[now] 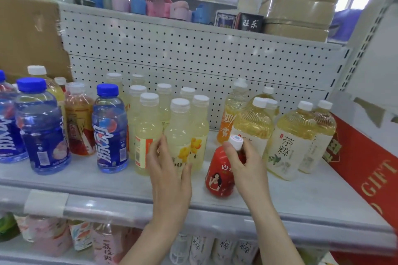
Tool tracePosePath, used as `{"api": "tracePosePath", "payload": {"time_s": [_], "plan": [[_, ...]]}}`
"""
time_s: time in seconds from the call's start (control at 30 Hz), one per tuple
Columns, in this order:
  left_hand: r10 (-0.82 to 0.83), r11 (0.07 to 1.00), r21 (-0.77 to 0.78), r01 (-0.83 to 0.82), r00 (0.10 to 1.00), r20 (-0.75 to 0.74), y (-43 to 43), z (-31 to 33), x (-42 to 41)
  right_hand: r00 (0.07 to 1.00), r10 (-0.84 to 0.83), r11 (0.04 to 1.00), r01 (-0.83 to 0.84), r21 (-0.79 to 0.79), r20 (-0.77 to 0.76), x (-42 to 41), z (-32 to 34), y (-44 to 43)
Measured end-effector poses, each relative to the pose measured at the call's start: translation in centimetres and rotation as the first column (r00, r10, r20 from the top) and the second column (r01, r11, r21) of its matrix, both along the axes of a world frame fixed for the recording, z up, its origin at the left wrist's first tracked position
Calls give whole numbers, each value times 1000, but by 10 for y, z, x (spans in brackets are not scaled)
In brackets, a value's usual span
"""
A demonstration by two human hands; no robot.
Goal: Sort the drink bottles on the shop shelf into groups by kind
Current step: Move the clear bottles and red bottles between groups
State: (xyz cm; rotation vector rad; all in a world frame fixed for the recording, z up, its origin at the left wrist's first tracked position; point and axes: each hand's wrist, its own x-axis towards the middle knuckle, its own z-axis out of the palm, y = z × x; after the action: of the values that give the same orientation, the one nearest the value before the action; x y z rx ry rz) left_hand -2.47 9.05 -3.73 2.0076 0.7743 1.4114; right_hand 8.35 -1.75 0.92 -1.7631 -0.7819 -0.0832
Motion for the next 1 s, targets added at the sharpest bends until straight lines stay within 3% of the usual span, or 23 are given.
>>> {"api": "tracePosePath", "payload": {"time_s": [0.07,0.13,0.2,0.3,0.4,0.53,0.6,0.7,0.9,1.0], "plan": [[-152,988,-9,152,988,1,-14,1,-11,1000,14,999,-15,38,22,-4,10,-8],[-376,919,-147,366,925,-49,-25,12,-12,996,71,996,-73,56,53,-14,20,-10],[-492,839,-271,472,871,-4,-30,17,-6,988,143,989,-146,40,65,-25,27,-7],[-472,802,-360,476,875,105,-32,18,-5,989,98,993,-105,57,112,-23,29,-2],[-447,789,-402,465,883,145,-29,17,-9,896,-238,971,213,107,375,-10,24,4],[-413,794,-395,461,887,206,-25,17,-15,842,-435,896,369,248,318,13,18,22],[-390,790,-401,463,885,254,-24,18,-18,764,-544,834,538,123,347,31,19,31],[-387,768,-419,484,873,297,-24,21,-24,770,-518,804,587,-94,372,44,19,40],[-415,747,-435,503,863,287,-25,14,-33,786,-481,844,535,-38,387,45,14,6],[-442,739,-433,515,857,265,-27,12,-33,747,-502,817,575,-46,435,45,14,-22]]}}
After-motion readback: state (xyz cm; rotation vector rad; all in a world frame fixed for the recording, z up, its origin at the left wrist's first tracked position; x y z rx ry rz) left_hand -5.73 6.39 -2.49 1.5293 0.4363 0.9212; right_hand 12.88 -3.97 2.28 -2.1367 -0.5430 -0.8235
